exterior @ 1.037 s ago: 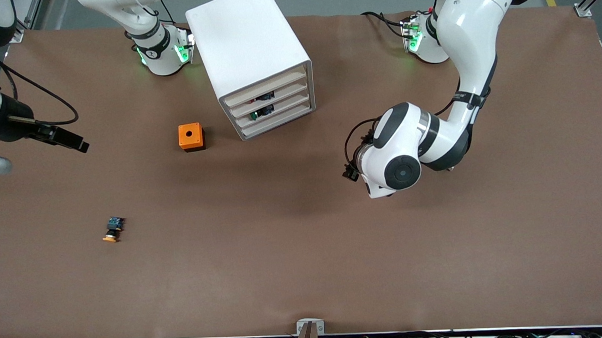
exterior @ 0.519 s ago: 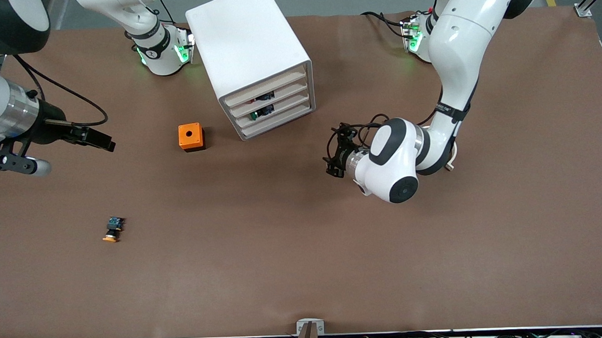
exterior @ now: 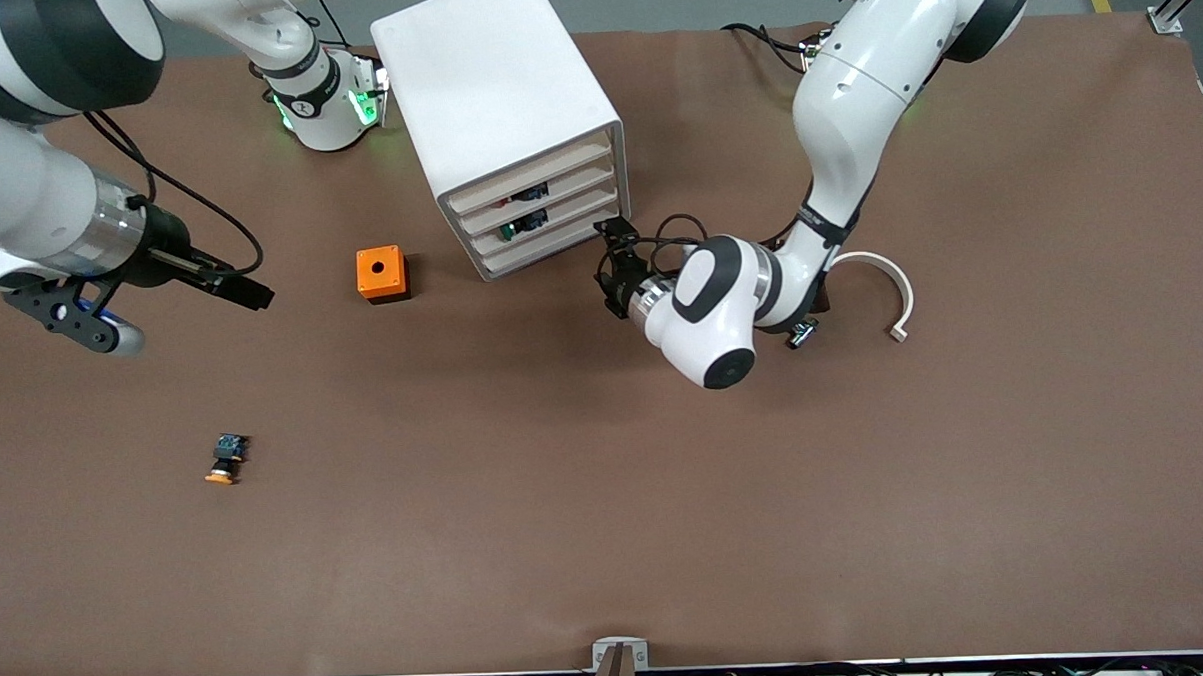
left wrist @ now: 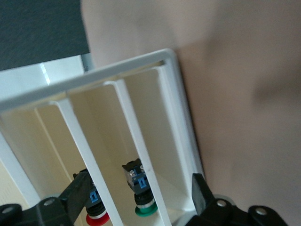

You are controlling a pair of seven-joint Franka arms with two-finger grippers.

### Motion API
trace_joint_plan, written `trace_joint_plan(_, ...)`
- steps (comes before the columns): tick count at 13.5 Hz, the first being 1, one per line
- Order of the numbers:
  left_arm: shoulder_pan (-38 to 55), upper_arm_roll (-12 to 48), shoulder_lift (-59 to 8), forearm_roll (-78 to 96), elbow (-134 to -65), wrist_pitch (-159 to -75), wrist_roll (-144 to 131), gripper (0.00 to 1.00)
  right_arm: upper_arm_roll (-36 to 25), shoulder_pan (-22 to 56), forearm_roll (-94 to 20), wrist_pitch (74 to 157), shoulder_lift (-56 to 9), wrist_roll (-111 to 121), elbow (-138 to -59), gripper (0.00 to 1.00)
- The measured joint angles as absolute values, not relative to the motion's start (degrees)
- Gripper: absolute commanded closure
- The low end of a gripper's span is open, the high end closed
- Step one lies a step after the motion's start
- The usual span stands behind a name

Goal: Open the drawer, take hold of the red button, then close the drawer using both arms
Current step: 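Pull the drawer open with the left gripper while the right gripper approaches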

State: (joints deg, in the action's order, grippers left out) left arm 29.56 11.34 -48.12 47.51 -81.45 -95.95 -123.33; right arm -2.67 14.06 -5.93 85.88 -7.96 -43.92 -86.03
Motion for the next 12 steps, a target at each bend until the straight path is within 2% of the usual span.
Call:
trace_joint_plan(2,31.48,11.36,-48.77,48.15,-81.44,-95.59,-128.38,0.06,-2.64,16.70,-5.95,86.25,-8.21,-50.52,-85.91,0.00)
trace_joint_plan(9,32.68,11.19,-50.54,51.37,-81.37,-85.81,-133.48,0.20,-2.60,23.46,-5.95,88.37,-9.75,-65.15,-83.53,0.00)
trace_joint_plan(10,32.75,11.19,-50.55,51.84,-81.37,-85.55,-133.82,0.25,-2.60,24.16,-5.95,88.64,-10.30,-66.44,-82.77,0.00)
trace_joint_plan(12,32.96,11.20,-50.55,52.61,-81.30,-85.23,-135.33,0.52,-2.60,25.61,-5.95,88.99,-11.48,-69.29,-81.09,0.00)
